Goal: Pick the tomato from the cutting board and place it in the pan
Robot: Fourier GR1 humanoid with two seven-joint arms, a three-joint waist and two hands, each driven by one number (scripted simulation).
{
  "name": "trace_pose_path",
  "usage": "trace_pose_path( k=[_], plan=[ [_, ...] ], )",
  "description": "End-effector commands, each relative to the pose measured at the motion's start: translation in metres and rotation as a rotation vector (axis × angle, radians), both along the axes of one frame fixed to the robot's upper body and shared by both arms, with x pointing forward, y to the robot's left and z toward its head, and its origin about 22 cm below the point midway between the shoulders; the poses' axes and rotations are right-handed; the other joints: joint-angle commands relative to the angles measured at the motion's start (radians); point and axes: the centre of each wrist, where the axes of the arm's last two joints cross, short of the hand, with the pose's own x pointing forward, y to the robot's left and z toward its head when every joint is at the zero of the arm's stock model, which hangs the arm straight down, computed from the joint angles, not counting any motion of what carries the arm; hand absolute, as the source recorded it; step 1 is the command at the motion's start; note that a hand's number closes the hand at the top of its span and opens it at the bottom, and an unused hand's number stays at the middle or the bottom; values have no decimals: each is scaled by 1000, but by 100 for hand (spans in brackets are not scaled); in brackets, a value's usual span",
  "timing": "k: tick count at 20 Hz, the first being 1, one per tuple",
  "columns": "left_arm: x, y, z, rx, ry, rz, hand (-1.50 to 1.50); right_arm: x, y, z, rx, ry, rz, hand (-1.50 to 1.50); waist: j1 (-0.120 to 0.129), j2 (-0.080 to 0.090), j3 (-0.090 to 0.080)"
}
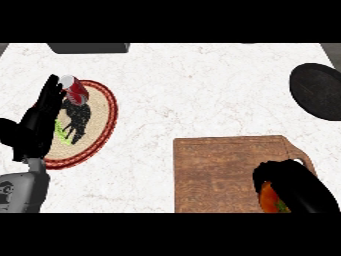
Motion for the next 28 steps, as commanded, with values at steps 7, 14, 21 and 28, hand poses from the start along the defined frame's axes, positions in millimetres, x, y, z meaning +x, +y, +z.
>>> trace_pose_path(
  k=[7,14,21,28],
  plan=[
    [7,-7,5,16,-1,-13,0,-25,-29,62,289,-309,-150,150,1,4,2],
    [6,1,14,-7,12,-21,0,21,-74,82,517,-372,-286,150,17,5,2],
    [6,1,7,-12,8,-19,0,90,-140,101,642,-381,-417,150,29,9,2],
    [5,-17,1,-11,-11,-62,0,133,-197,72,502,-450,-483,150,52,19,4]
  ],
)
